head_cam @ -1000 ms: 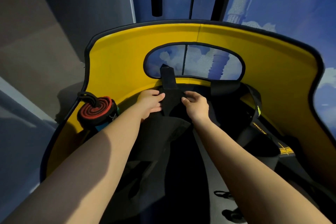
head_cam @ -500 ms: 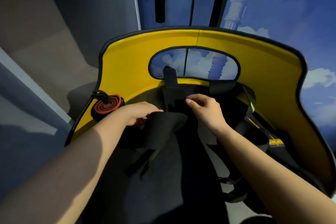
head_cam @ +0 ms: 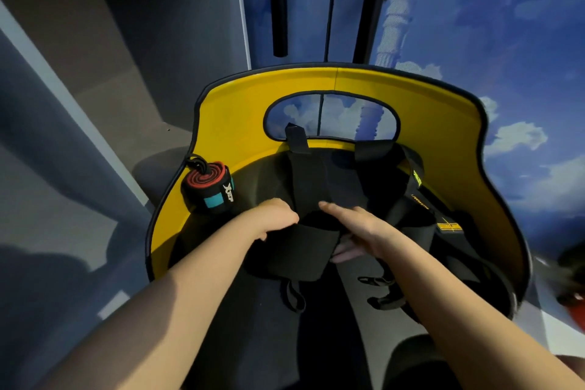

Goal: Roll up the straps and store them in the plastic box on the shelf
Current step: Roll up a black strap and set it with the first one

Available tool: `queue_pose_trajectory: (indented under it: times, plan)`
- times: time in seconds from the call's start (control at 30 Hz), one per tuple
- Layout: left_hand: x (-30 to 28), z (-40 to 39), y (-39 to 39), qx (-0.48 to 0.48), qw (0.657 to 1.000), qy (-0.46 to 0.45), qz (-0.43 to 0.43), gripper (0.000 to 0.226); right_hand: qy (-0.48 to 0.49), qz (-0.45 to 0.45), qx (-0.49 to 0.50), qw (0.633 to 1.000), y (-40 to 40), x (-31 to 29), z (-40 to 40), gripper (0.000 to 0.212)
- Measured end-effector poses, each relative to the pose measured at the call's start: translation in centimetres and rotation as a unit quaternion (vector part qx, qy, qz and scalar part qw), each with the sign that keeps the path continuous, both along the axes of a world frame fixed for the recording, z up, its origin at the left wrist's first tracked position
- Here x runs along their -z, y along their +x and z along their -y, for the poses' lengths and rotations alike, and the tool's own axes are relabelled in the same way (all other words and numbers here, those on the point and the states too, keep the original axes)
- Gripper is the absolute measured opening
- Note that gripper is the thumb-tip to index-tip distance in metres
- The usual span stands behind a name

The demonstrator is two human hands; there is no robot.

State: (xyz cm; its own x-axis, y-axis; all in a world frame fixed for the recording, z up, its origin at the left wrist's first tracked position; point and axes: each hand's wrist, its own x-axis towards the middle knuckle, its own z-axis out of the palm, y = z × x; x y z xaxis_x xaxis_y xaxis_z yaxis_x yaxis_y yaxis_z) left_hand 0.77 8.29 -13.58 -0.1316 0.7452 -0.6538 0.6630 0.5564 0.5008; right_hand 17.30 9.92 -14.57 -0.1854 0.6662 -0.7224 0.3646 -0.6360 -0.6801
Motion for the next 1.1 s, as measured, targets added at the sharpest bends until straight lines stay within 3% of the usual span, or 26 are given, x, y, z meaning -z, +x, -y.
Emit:
queue_pose_trajectory:
  times: [0.13, 0.27, 0.37, 0.47, 0.6, 0.77, 0.9, 1.0, 1.1]
  plan:
    - [-0.5, 1.6, 0.6, 0.020, 0.999, 0.023, -0.030, 0.034, 0.042, 0.001, 0.020, 0.999, 0.0, 0.9, 0.7, 0.029]
    - [-0.7, 3.0, -0.4, -0.066, 0.996, 0.005, 0.059, 0.029, 0.104, -0.006, 0.037, 0.994, -0.7, 2.6, 1.3, 0.014]
    - [-0.7, 4.2, -1.2, -0.072, 0.992, -0.032, 0.102, 0.026, 0.109, -0.038, 0.058, 0.992, -1.1, 3.5, 2.0, 0.006]
    - [-0.3, 5.4, -1.1, -0.058, 0.990, -0.056, 0.120, 0.022, 0.106, -0.045, 0.074, 0.991, -1.0, 4.3, 2.7, 0.013]
    - [-0.1, 7.3, 0.3, -0.040, 0.989, -0.063, 0.126, 0.030, 0.136, 0.018, 0.061, 0.989, -0.2, 4.5, 3.6, 0.053]
    - [0.7, 9.2, 2.4, -0.037, 0.994, -0.034, 0.099, 0.041, 0.093, 0.060, -0.004, 0.994, 2.0, 3.0, 5.1, 0.037]
    - [1.7, 11.0, 4.3, 0.027, 0.999, 0.044, -0.001, 0.047, 0.027, 0.068, -0.063, 0.995, 2.7, 2.3, 7.5, 0.029]
    - [2.8, 12.9, 5.3, 0.069, 0.993, 0.088, -0.042, 0.044, 0.088, 0.095, -0.061, 0.990, 3.1, 3.1, 9.4, 0.017]
    - [3.4, 14.7, 5.5, 0.105, 0.985, 0.115, -0.078, 0.038, 0.142, 0.114, -0.077, 0.980, 3.4, 4.2, 10.8, 0.026]
